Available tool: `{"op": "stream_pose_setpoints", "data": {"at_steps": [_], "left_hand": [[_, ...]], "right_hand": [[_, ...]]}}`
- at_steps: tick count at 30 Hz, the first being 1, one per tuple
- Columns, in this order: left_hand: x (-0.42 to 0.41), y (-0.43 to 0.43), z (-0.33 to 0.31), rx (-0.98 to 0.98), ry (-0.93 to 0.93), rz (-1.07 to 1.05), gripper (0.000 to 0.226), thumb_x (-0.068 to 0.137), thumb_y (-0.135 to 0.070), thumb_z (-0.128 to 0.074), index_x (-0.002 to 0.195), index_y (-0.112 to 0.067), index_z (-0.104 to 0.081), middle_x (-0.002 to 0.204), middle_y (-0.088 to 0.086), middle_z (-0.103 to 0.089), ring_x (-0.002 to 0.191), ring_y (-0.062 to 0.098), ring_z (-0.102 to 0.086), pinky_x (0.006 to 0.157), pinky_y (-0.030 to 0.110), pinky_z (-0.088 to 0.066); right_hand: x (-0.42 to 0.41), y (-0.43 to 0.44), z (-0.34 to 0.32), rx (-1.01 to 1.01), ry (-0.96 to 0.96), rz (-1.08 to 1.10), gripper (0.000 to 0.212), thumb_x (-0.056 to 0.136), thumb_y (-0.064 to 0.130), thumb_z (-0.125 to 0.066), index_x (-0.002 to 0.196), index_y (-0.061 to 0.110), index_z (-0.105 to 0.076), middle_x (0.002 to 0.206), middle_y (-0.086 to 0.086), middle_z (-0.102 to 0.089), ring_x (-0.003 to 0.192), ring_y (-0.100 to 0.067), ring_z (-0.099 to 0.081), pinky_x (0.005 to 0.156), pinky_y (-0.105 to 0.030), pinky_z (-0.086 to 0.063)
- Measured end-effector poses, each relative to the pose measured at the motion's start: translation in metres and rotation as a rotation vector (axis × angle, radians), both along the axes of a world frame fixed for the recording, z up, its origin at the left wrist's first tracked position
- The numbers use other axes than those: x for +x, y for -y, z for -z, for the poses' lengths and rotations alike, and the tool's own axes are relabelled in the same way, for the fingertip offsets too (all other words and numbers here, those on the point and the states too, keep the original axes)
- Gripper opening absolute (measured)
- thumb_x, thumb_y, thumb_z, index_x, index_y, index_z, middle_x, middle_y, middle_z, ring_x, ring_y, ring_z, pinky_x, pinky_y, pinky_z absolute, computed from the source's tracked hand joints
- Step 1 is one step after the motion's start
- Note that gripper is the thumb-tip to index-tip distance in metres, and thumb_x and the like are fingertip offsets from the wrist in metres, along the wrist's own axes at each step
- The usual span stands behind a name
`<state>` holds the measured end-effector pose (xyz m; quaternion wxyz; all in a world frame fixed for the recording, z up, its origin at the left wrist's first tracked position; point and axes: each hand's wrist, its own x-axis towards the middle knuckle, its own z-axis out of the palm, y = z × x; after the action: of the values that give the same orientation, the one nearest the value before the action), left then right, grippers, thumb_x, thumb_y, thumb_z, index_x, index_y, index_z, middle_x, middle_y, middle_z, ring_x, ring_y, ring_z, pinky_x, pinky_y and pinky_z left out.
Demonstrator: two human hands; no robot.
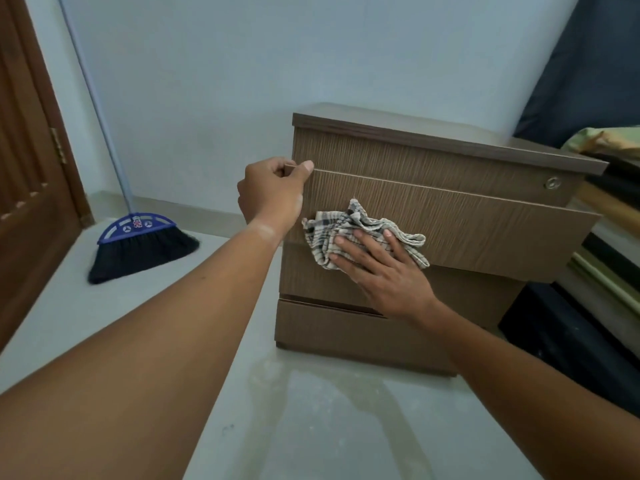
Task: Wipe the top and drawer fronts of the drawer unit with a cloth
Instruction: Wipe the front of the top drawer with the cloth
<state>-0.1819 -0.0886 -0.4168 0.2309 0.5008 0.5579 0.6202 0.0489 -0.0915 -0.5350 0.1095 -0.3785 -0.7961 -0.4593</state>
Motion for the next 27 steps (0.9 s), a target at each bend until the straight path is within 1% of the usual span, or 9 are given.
{"op": "stream_pose_setpoints", "data": {"at_steps": [3, 6, 10, 14, 16, 18, 21, 24, 27], "left_hand": [[0.007, 0.004, -0.002, -0.013, -0.024, -0.044, 0.022, 0.085, -0.049, -0.071, 0.079, -0.028, -0.068, 0.081, -0.014, -0.068, 0.088, 0.015, -0.067, 0.084, 0.03, -0.047], [0.016, 0.008, -0.003, -0.025, -0.198, -0.202, 0.024, 0.09, -0.052, -0.062, 0.092, -0.03, -0.07, 0.092, -0.013, -0.064, 0.099, 0.015, -0.055, 0.094, 0.037, -0.031], [0.033, 0.007, 0.005, 0.125, -0.589, -0.238, 0.023, 0.095, -0.042, -0.058, 0.113, -0.034, -0.071, 0.135, -0.009, -0.061, 0.14, 0.023, -0.037, 0.111, 0.052, -0.018], [0.06, 0.011, 0.001, 0.238, -0.918, -0.059, 0.033, 0.101, -0.034, -0.047, 0.129, -0.03, -0.064, 0.131, -0.013, -0.065, 0.129, 0.018, -0.05, 0.105, 0.048, -0.021], [0.068, 0.011, -0.005, 0.231, -0.978, -0.057, 0.033, 0.103, -0.031, -0.042, 0.126, -0.028, -0.065, 0.124, -0.01, -0.067, 0.12, 0.018, -0.055, 0.099, 0.046, -0.025], [0.071, 0.011, -0.006, 0.218, -1.03, -0.096, 0.031, 0.102, -0.029, -0.041, 0.117, -0.025, -0.068, 0.116, -0.006, -0.069, 0.114, 0.021, -0.057, 0.096, 0.048, -0.028], [0.076, 0.014, -0.003, 0.194, -1.052, -0.125, 0.028, 0.101, -0.028, -0.042, 0.111, -0.021, -0.068, 0.116, -0.001, -0.068, 0.12, 0.026, -0.055, 0.1, 0.053, -0.03], [0.082, 0.015, -0.002, 0.153, -1.051, -0.102, 0.035, 0.102, -0.033, -0.042, 0.126, -0.02, -0.064, 0.129, 0.0, -0.065, 0.131, 0.027, -0.049, 0.106, 0.055, -0.027], [0.092, 0.016, -0.001, 0.15, -1.055, -0.043, 0.043, 0.102, -0.038, -0.043, 0.14, -0.022, -0.054, 0.141, -0.001, -0.059, 0.138, 0.027, -0.044, 0.111, 0.056, -0.023]], "right_hand": [[0.033, 0.009, -0.005, -0.021, 0.031, 0.041, 0.066, 0.099, 0.03, -0.046, 0.159, 0.032, -0.02, 0.168, 0.003, -0.009, 0.156, -0.02, -0.003, 0.125, -0.049, 0.001], [0.056, 0.015, -0.017, -0.008, -0.019, 0.084, 0.064, 0.1, 0.034, -0.042, 0.159, 0.031, -0.02, 0.168, 0.0, -0.011, 0.156, -0.022, -0.005, 0.125, -0.051, -0.001], [0.061, 0.017, -0.045, 0.111, -0.266, 0.116, 0.057, 0.103, 0.032, -0.046, 0.157, 0.027, -0.029, 0.167, -0.004, -0.018, 0.155, -0.026, -0.012, 0.123, -0.055, -0.013], [0.038, 0.011, -0.073, 0.052, -0.593, 0.164, 0.052, 0.107, 0.035, -0.033, 0.157, 0.025, -0.03, 0.164, -0.002, -0.027, 0.153, -0.025, -0.019, 0.124, -0.053, -0.011], [0.024, 0.006, -0.082, 0.009, -0.654, 0.205, 0.051, 0.107, 0.037, -0.03, 0.157, 0.026, -0.029, 0.161, 0.0, -0.034, 0.151, -0.025, -0.024, 0.124, -0.052, -0.011], [0.012, 0.0, -0.088, -0.037, -0.578, 0.198, 0.052, 0.106, 0.039, -0.03, 0.157, 0.03, -0.028, 0.159, 0.003, -0.038, 0.15, -0.024, -0.025, 0.124, -0.05, -0.012], [0.001, -0.006, -0.1, -0.104, -0.532, 0.116, 0.049, 0.105, 0.04, -0.033, 0.152, 0.031, -0.037, 0.151, 0.006, -0.048, 0.141, -0.022, -0.036, 0.117, -0.047, -0.025], [0.014, -0.005, -0.106, -0.088, -0.597, 0.12, 0.044, 0.105, 0.04, -0.034, 0.145, 0.028, -0.048, 0.142, 0.007, -0.055, 0.125, -0.02, -0.045, 0.101, -0.042, -0.035], [0.058, 0.003, -0.097, -0.001, -0.721, 0.203, 0.04, 0.105, 0.039, -0.036, 0.137, 0.024, -0.055, 0.139, 0.002, -0.056, 0.125, -0.024, -0.045, 0.1, -0.042, -0.032]]}}
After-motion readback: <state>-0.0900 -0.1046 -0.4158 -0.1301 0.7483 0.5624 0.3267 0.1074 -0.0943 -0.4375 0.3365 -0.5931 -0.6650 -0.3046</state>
